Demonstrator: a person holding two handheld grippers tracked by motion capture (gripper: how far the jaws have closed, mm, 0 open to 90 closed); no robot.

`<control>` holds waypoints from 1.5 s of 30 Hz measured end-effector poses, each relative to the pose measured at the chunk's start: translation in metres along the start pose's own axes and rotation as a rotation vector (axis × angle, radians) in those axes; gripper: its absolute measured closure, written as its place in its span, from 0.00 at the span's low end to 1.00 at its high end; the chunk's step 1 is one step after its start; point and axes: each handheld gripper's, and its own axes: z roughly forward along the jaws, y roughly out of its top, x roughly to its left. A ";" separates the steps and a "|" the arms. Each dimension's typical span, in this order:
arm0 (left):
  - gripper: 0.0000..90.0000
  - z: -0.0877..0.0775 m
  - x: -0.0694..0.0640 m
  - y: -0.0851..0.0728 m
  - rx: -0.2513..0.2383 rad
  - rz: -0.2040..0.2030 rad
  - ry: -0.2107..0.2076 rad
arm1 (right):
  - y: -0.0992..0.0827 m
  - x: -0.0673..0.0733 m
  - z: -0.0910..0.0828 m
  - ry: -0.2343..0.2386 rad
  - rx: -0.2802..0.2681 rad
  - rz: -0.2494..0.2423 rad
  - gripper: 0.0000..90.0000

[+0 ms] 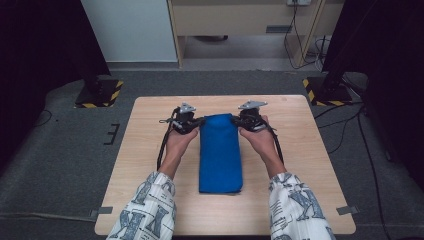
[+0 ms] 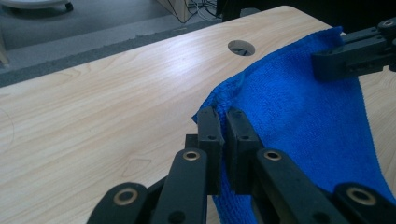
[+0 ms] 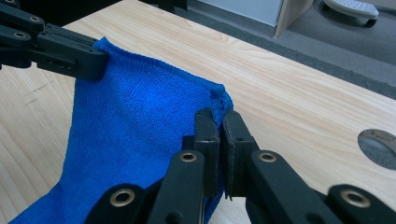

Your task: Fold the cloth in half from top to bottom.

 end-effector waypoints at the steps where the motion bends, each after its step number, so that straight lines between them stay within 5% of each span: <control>1: 0.95 0.000 0.000 0.002 -0.004 0.001 -0.001 | 0.001 0.000 0.000 0.000 0.001 0.003 0.96; 17: 0.95 -0.009 -0.007 0.014 -0.017 0.034 0.001 | 0.009 0.002 -0.013 -0.006 -0.045 -0.016 0.96; 21: 0.95 -0.012 -0.013 0.013 -0.007 0.062 0.006 | 0.005 0.005 -0.019 -0.002 -0.054 -0.019 0.96; 45: 0.95 -0.023 -0.018 0.001 0.001 0.067 -0.026 | -0.019 0.016 -0.030 0.031 -0.049 -0.022 0.96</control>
